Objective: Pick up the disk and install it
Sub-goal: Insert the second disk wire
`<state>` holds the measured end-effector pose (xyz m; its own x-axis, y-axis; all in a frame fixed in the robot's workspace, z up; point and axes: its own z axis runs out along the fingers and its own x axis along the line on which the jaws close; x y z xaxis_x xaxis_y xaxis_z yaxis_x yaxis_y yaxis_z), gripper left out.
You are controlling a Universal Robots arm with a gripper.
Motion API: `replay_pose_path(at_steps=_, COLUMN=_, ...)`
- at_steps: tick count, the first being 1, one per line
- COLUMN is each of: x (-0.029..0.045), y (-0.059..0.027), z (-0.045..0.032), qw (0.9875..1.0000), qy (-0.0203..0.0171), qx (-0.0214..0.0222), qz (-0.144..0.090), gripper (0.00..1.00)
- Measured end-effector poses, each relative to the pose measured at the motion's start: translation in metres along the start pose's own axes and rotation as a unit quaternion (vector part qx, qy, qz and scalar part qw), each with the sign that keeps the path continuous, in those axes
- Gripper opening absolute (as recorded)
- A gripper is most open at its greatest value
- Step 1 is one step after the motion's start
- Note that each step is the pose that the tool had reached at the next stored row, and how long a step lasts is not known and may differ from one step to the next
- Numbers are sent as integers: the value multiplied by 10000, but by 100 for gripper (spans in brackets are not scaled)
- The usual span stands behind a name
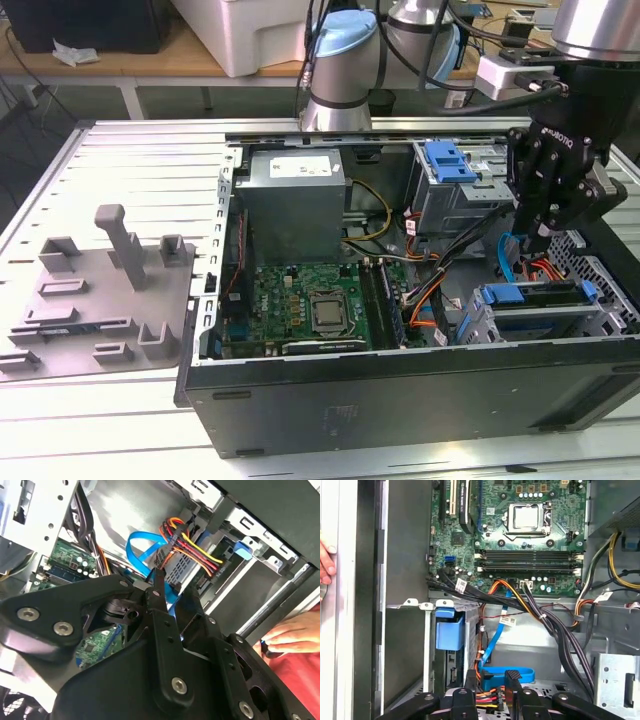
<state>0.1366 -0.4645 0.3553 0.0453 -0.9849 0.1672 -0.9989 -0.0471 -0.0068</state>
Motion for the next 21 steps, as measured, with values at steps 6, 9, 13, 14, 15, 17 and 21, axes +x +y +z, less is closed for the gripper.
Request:
replay_pose_path(at_steps=6, x=-14, y=-5, z=7, qw=9997, qy=3, qx=-39, qz=231, gripper=36)
replay_pose_path(at_steps=9, x=-34, y=-5, z=5, qw=9996, qy=12, qx=-47, qz=278, gripper=36)
replay_pose_path(at_steps=13, x=-66, y=-8, z=1, qw=9996, qy=88, qx=-46, qz=266, gripper=36)
replay_pose_path(at_steps=14, x=-66, y=-8, z=1, qw=9996, qy=123, qx=-47, qz=264, gripper=36)
replay_pose_path(at_steps=15, x=-67, y=-8, z=2, qw=9995, qy=177, qx=-48, qz=263, gripper=36)
replay_pose_path(at_steps=17, x=-67, y=-7, z=5, qw=9993, qy=273, qx=-48, qz=263, gripper=36)
replay_pose_path(at_steps=21, x=-79, y=-7, z=9, qw=9991, qy=334, qx=1, qz=271, gripper=36)
